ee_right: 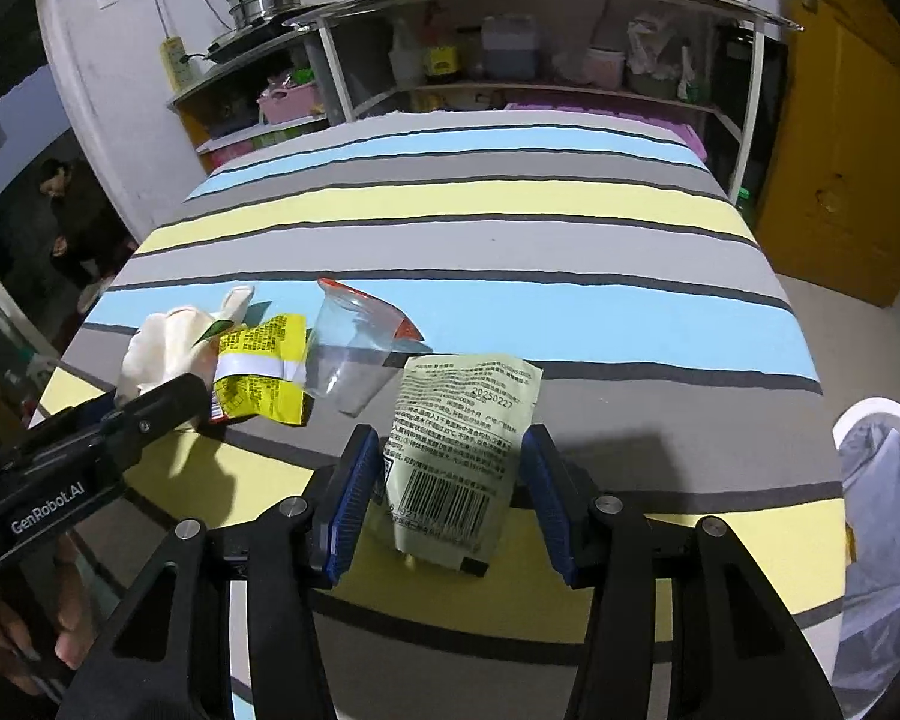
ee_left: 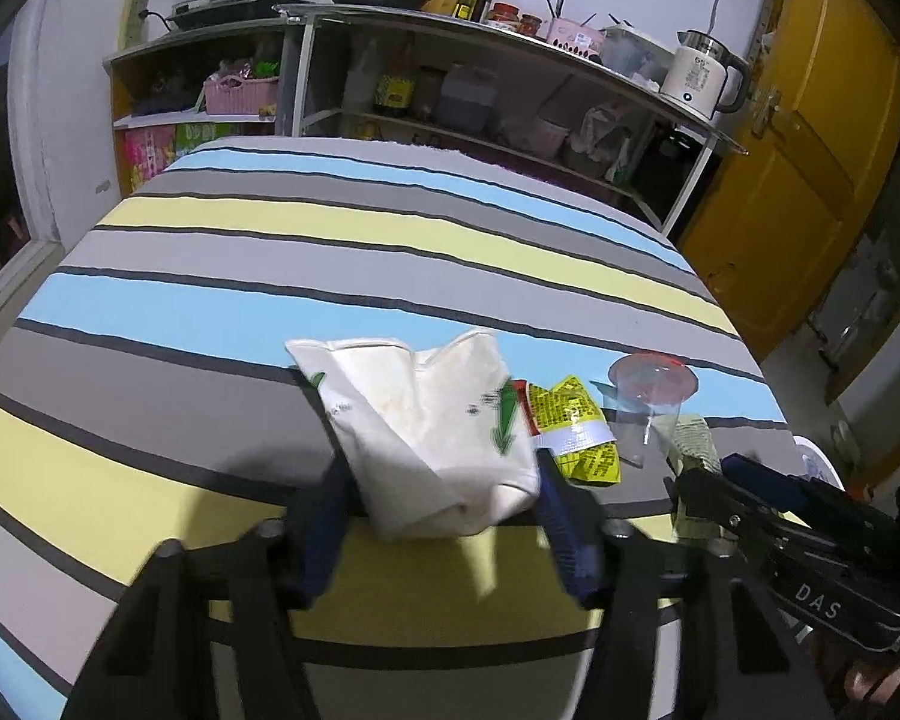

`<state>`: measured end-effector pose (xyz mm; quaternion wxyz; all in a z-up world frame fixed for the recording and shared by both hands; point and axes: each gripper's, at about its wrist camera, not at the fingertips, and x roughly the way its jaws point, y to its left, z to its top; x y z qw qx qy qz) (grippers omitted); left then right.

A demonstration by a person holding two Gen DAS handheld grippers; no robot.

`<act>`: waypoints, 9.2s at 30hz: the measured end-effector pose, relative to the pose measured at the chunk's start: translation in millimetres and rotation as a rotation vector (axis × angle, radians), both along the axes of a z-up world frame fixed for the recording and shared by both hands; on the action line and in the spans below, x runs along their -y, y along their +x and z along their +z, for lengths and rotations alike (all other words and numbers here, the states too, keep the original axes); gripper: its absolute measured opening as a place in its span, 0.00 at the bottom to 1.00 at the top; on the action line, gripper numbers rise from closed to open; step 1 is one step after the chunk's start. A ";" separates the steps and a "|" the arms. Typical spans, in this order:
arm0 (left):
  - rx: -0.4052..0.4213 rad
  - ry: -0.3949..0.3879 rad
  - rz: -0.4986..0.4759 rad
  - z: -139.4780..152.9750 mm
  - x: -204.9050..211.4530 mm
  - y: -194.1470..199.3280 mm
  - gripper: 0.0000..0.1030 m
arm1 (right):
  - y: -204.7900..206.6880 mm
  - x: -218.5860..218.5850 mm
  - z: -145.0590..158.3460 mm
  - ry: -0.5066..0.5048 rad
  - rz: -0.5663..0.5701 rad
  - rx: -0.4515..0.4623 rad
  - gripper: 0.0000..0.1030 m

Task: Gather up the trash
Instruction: 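Grasp the white paper cup with the left tool while the right tool grasps the labelled packet, then carry the white paper cup and labelled packet over the white trash bin, then open both tools to drop the paper cup and packet into the bin, then move both open tools back over the yellow wrapper and clear cup, then grasp the yellow snack wrapper with the left tool while the right tool grasps the clear plastic cup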

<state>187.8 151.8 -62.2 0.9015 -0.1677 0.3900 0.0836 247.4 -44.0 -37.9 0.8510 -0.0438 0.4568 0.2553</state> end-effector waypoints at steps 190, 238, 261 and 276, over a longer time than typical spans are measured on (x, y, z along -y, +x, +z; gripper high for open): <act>0.326 0.052 -0.289 99.0 141.3 -70.3 0.61 | -104.3 153.6 95.3 0.111 -0.083 0.258 0.37; -0.020 0.018 -0.048 -1.4 47.1 46.3 0.33 | -32.3 57.0 42.9 0.079 0.048 0.120 0.36; 0.120 -0.078 -0.007 10.2 -12.6 -18.4 0.32 | 0.9 -42.6 21.6 0.027 0.073 0.051 0.36; 0.149 -0.147 -0.030 4.9 -27.3 -26.1 0.32 | 19.9 -52.6 3.3 -0.040 -0.024 0.027 0.32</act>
